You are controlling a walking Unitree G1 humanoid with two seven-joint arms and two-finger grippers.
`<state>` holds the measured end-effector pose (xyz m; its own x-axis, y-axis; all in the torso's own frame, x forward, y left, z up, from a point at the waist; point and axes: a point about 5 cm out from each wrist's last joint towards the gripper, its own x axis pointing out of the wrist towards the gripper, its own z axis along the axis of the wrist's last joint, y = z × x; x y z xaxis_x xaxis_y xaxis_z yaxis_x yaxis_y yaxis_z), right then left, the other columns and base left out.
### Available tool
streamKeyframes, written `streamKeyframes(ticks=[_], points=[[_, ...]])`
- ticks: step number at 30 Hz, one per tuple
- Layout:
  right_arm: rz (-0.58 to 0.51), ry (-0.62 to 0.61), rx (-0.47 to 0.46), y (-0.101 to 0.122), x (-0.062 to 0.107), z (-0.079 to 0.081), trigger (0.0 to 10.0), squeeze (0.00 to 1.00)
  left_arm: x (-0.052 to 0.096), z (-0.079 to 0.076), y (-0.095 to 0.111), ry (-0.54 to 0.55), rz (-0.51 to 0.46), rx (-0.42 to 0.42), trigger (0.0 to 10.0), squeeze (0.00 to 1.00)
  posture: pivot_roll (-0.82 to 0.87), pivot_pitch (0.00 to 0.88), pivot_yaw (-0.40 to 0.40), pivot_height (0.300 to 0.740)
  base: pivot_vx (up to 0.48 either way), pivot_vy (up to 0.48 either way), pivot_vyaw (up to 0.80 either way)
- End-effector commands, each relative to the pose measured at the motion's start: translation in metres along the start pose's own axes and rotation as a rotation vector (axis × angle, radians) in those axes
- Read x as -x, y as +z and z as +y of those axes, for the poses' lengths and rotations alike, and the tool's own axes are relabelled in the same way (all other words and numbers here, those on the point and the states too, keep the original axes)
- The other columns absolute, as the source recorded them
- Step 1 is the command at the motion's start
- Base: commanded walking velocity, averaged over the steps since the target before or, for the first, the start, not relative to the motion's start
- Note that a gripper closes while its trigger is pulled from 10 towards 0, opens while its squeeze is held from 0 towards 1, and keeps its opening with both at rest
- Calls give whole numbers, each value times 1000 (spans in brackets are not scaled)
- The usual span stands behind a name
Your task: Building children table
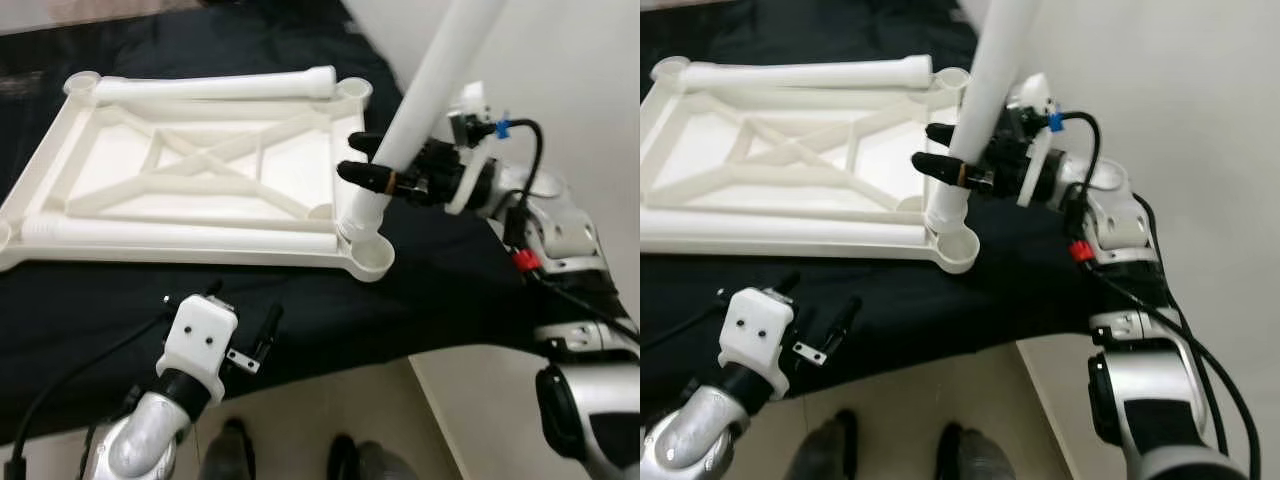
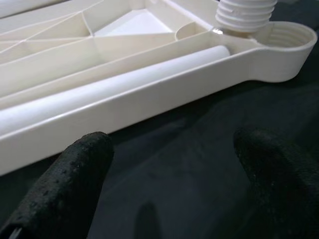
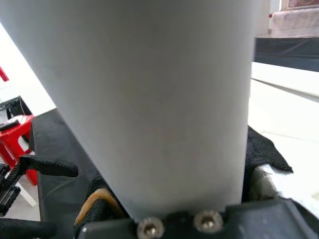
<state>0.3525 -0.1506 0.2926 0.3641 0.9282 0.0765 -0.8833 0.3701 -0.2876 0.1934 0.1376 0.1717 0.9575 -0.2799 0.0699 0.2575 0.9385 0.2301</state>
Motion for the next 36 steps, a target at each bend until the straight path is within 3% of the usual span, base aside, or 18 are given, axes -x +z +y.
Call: streamKeyframes(ticks=[1,7,13,18,24,35,36], points=[[16,12,10,1,2,1,10000,0,0,-1,-3,-3,12,-11,10000,0,-59,264,-58,740,0,0,0],[52,-1,43,1,2,0,10000,0,-1,2,-9,14,40,15,10000,0,-58,254,-61,740,0,0,0],[48,-40,47,4,7,-4,10000,0,-1,3,-13,-31,47,54,10000,0,-49,237,-61,740,0,400,0],[51,7,40,10,20,-7,10000,0,2,0,-11,-150,27,82,10000,0,-54,246,-53,740,0,0,0],[42,59,27,16,26,-9,10000,0,0,6,-10,-133,11,162,10000,0,-60,257,-48,740,0,0,0],[28,102,10,22,29,-17,10000,0,-4,28,-9,-62,-6,111,10000,0,-47,291,-30,740,0,0,0],[32,149,3,24,29,-17,10000,0,-5,31,-9,-69,-13,114,10000,0,-46,314,-27,740,0,0,0]])
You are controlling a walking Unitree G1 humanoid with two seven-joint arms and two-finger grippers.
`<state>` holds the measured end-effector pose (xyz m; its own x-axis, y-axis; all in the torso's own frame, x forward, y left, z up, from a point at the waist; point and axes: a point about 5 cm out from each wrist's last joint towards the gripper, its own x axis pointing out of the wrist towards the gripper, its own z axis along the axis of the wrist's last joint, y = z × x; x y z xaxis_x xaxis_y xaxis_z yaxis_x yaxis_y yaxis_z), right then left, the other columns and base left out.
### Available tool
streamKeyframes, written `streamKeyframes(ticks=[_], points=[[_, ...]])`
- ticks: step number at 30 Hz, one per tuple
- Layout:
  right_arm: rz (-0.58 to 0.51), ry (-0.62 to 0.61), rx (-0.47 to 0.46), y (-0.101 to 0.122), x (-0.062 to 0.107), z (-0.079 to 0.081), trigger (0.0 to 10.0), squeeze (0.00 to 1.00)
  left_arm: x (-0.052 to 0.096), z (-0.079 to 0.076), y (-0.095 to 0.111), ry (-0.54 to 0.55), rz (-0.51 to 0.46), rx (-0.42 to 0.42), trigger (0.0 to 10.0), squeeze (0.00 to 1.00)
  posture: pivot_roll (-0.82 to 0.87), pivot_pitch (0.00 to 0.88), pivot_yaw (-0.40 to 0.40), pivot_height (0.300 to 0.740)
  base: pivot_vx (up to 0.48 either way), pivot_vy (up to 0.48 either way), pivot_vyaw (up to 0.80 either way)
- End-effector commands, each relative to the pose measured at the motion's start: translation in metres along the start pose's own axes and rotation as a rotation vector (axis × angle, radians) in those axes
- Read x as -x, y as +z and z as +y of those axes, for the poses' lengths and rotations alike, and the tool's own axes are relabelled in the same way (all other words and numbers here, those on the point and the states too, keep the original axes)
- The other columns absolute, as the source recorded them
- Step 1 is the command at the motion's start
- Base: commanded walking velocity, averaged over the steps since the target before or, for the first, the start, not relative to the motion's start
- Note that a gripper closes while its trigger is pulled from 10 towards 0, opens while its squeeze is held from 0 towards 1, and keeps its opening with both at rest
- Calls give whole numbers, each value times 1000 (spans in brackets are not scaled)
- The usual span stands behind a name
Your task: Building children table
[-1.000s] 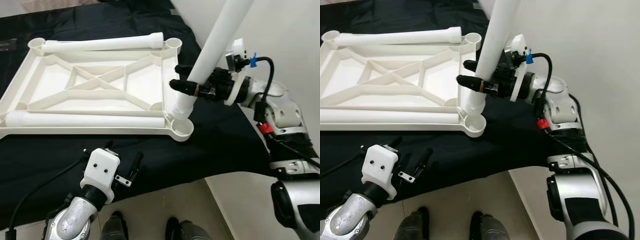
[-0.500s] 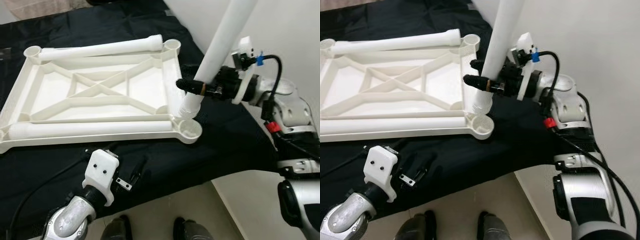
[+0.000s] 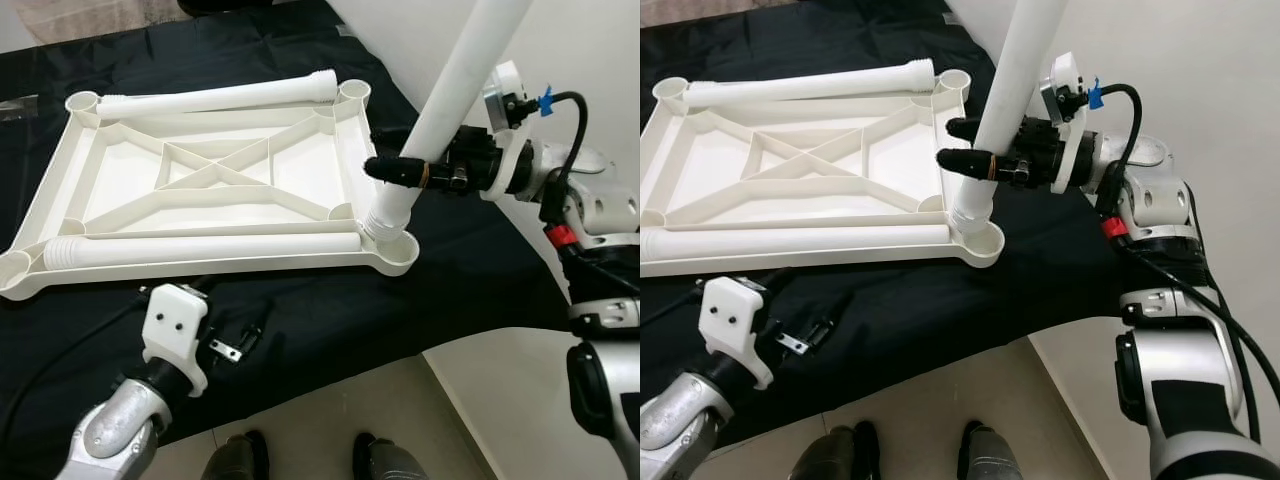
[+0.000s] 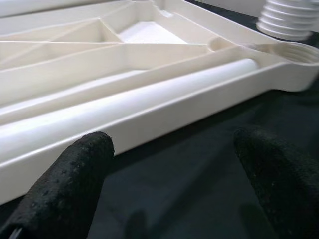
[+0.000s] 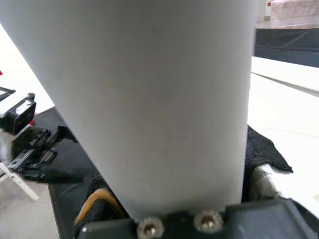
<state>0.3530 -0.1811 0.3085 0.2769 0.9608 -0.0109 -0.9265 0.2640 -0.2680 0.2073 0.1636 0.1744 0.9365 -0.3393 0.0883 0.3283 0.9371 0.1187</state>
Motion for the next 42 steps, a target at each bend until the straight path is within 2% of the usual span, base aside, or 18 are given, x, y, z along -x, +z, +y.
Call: streamKeyframes(ticks=[1,2,4,6,8,10,17,22,25,27,32,42], points=[[-24,35,30,10,3,0,10000,0,1,3,-4,-9,17,-3,10000,0,-46,314,-27,740,0,0,0],[-14,91,19,10,2,0,10000,0,-1,2,-4,-34,9,5,10000,0,-41,336,-21,740,0,0,0],[-6,128,11,11,1,0,10000,0,-2,2,-3,-53,5,14,10000,0,-41,336,-21,740,0,0,0],[-6,128,11,11,1,0,10000,0,-2,2,-3,-53,5,14,10000,0,-41,336,-21,740,0,0,0],[25,233,13,16,-7,-1,10000,0,0,-1,0,-92,-5,30,10000,0,-18,370,-12,740,0,0,0],[36,254,27,19,-10,-3,10000,0,3,-2,2,-100,-8,34,10000,0,-6,369,-17,740,0,0,0],[51,281,71,26,-13,-4,10000,0,15,-5,8,-121,-3,41,10000,0,51,431,-12,740,0,0,0],[61,293,88,27,-11,-3,10000,0,19,-6,10,-128,3,37,10000,0,58,438,-8,740,0,0,0],[57,356,117,33,-6,9,10000,0,23,-4,11,-133,18,34,10000,0,88,451,6,740,0,0,0],[57,356,117,33,-6,9,10000,0,23,-4,11,-133,18,34,10000,0,88,451,6,740,0,0,0],[77,428,112,37,4,22,10000,0,28,-2,11,-134,35,29,10000,0,92,452,18,740,0,0,0],[141,410,136,32,4,15,10000,0,30,0,12,-138,47,15,10000,0,107,450,30,740,0,0,0]])
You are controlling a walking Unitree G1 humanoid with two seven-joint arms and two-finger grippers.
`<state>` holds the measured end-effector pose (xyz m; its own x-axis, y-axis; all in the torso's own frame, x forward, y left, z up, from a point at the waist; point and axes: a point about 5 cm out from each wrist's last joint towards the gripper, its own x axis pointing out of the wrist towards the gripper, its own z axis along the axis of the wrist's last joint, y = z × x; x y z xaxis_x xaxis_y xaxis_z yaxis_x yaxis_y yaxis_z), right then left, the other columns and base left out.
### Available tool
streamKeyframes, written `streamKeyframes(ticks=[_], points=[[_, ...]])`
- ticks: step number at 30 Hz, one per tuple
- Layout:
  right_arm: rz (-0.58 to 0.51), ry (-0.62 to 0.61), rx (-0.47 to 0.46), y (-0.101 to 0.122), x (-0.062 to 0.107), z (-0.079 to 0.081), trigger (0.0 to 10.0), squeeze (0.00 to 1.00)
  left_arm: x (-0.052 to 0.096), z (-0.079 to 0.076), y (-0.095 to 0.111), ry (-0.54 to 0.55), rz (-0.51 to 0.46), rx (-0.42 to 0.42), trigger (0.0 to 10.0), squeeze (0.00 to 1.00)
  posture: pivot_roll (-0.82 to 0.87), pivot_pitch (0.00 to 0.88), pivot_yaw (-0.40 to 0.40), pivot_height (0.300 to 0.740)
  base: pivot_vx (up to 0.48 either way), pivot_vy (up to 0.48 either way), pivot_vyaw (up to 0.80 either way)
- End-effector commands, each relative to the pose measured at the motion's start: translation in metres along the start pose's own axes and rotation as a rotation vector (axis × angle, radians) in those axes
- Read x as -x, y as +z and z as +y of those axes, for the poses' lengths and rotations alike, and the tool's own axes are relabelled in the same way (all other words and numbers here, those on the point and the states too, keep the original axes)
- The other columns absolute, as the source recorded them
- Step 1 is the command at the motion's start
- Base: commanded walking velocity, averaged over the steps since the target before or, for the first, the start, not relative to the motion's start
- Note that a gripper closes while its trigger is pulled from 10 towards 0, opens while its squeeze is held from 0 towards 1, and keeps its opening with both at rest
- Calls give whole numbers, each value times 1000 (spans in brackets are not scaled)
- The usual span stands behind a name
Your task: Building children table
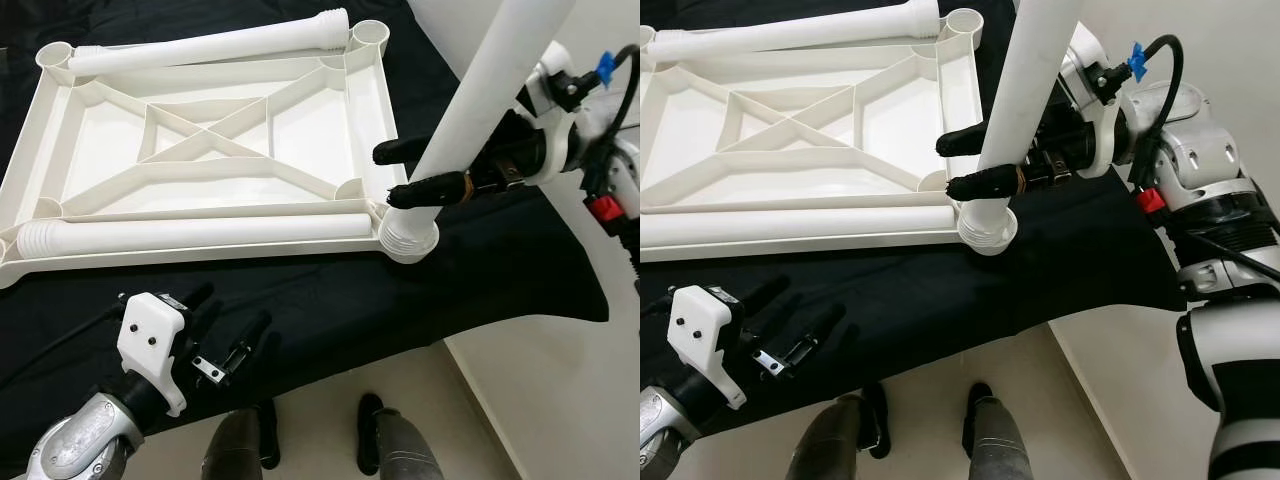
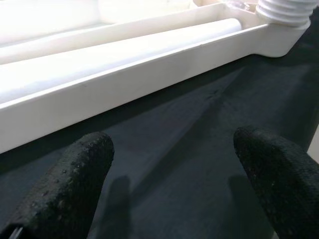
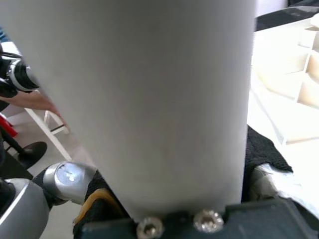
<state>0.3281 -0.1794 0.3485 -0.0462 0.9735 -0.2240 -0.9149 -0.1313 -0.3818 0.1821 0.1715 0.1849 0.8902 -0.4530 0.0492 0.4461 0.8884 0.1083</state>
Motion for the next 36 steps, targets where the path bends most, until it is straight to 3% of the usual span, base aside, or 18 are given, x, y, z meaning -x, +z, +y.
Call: streamKeyframes(ticks=[1,14,36], points=[[45,32,-41,-13,-3,3,10000,0,5,-1,-1,-10,24,-5,10000,0,107,449,31,740,0,0,0],[40,2,-81,-14,12,7,10000,0,6,-2,-1,-41,31,-13,10000,0,112,422,33,740,0,0,0],[17,21,-65,-18,16,17,10000,0,4,-5,0,-95,25,-19,10000,0,104,421,33,740,0,0,0]])
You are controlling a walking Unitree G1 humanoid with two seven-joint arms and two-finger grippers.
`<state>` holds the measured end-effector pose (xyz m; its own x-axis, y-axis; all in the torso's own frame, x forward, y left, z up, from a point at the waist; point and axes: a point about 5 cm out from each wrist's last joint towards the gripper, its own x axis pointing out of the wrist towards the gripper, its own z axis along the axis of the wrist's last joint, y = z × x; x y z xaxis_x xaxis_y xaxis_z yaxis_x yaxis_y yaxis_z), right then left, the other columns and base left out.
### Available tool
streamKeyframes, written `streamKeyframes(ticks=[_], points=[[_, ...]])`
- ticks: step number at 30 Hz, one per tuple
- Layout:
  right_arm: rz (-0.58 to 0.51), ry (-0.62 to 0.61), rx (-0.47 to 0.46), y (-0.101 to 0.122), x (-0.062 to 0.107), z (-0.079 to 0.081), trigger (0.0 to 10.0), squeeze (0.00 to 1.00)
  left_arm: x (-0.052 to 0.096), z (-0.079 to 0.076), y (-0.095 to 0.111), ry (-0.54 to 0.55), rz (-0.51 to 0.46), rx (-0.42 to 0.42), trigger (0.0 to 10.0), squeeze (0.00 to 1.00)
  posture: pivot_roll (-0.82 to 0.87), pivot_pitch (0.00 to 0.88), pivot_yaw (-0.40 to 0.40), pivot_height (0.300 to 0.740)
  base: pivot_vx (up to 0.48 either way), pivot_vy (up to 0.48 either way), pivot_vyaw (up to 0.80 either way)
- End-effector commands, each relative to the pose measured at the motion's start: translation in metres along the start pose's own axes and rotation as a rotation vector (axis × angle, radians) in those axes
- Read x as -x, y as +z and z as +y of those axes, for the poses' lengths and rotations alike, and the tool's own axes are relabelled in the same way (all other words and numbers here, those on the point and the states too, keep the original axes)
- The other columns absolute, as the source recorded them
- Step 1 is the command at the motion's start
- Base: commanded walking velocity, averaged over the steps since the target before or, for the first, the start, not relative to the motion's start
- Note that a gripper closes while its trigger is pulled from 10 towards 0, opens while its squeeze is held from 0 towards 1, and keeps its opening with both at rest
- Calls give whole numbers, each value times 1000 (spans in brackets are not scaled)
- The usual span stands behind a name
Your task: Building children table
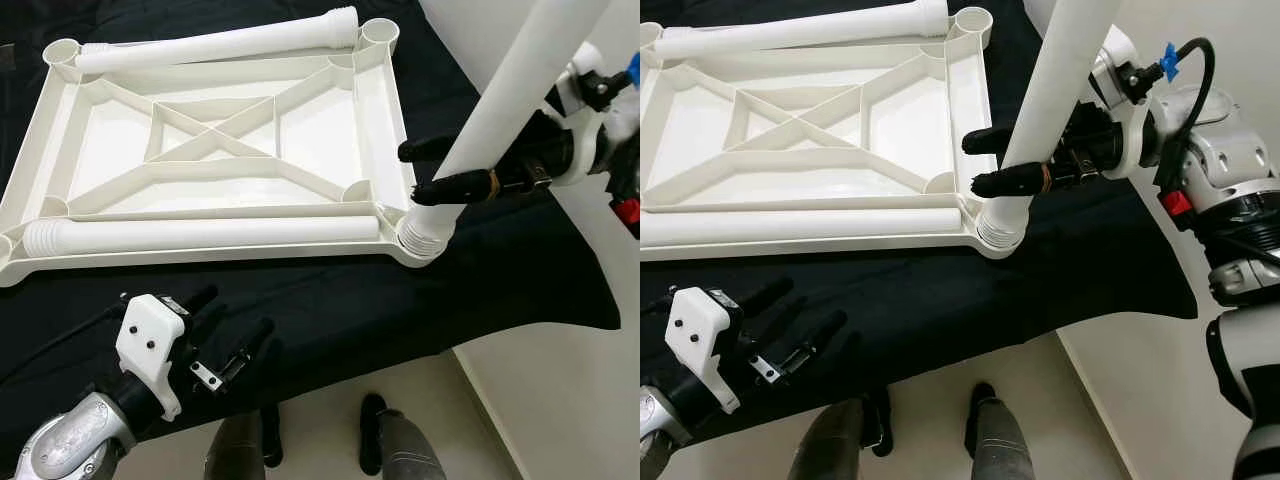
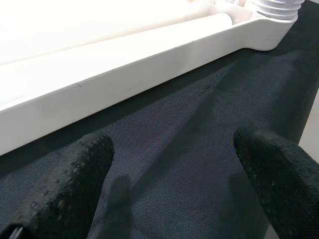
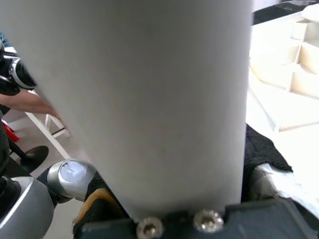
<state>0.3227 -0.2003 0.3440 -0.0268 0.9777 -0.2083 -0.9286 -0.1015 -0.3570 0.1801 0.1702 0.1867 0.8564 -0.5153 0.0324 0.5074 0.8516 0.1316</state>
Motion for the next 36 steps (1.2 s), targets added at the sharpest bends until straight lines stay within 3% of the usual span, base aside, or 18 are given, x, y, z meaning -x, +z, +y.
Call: streamKeyframes(ticks=[1,9,36], points=[[25,45,-31,-12,-3,7,10000,0,2,-4,-2,-23,16,2,10000,0,104,421,33,740,0,0,0],[29,61,1,-13,-5,13,10000,0,1,-3,-1,-22,13,2,10000,0,100,421,37,740,0,0,0],[59,60,-27,-18,-11,9,10000,0,-4,-4,-2,-16,-7,4,10000,0,67,416,15,740,0,0,0]])
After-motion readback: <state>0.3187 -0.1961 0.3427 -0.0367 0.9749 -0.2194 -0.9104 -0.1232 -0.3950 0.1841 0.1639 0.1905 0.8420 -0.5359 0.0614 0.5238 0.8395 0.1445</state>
